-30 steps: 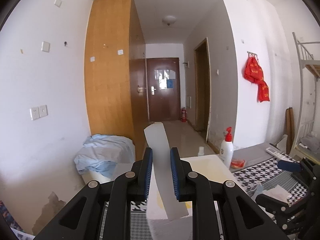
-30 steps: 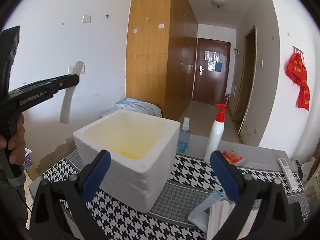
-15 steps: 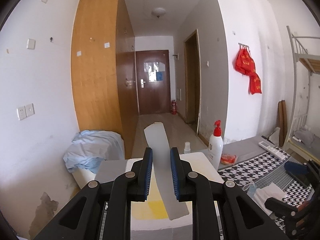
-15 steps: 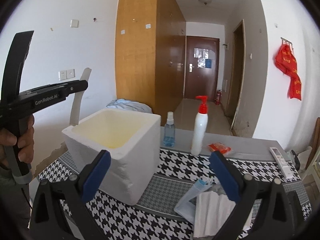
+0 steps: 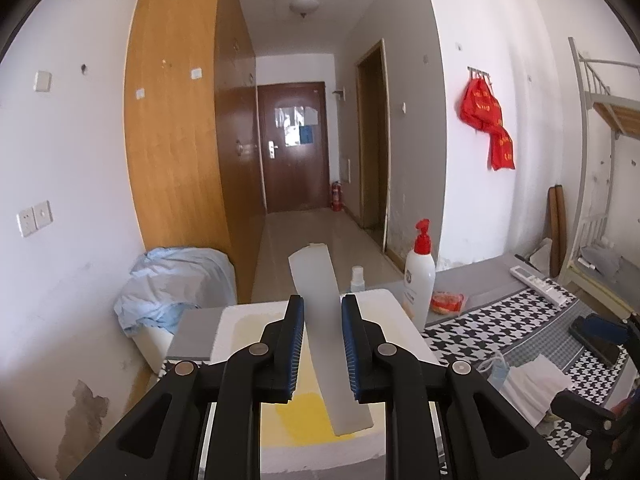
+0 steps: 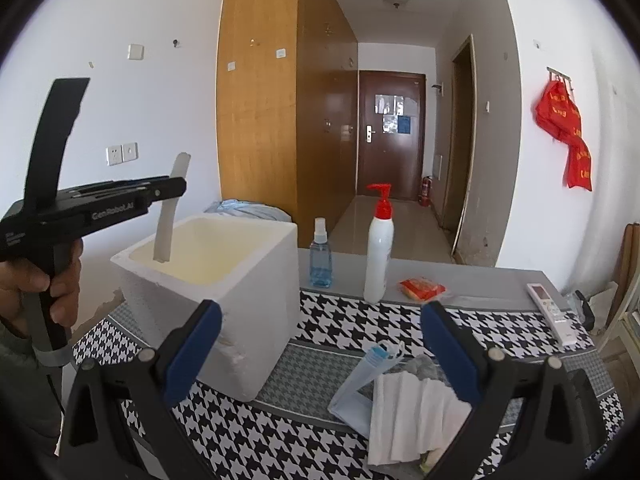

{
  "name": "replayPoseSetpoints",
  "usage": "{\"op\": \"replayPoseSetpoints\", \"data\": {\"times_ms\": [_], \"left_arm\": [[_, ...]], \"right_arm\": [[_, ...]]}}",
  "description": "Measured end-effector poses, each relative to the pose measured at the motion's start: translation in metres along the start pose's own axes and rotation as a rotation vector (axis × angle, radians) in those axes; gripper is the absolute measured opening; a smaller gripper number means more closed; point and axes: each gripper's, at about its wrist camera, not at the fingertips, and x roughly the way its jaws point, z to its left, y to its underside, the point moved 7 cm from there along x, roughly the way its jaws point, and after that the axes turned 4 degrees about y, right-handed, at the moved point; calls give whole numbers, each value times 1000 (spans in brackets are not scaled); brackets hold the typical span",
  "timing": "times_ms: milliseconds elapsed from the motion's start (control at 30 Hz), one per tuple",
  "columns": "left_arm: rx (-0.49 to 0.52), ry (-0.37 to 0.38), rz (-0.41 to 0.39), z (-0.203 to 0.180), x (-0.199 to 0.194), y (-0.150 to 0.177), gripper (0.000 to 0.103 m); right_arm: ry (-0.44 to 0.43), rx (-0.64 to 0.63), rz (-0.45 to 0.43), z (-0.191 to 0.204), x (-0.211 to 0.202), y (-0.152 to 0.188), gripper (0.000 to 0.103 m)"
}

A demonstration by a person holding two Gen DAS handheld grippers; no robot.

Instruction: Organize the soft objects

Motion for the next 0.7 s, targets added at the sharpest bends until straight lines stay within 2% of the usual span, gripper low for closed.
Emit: {"op": "replayPoseSetpoints", "data": {"times_ms": [233,400,433,467,500,567,633,700], "left_arm": [[-22,15,53,-1,15,8,21],[-19,0,87,-2,23,14,26],[-18,-2,91,-2,24,15,30],[-17,-1,100,-3,25,16,45],[-14,-2,106,-3,26,17,66],[-14,-24,95,-2,25,17,83],[-8,-42,84,-3,22,17,85],[-7,-43,86,-4,22,17,93]], "right_arm": [[9,22,3,-10,0,3,101],[6,28,5,-14,1,5,101],[6,28,5,-14,1,6,101],[6,29,6,-14,1,6,101],[6,29,6,-14,1,6,101],[3,28,4,-15,0,6,101],[5,31,3,-18,-1,7,101],[3,38,1,-21,-2,7,101]]}}
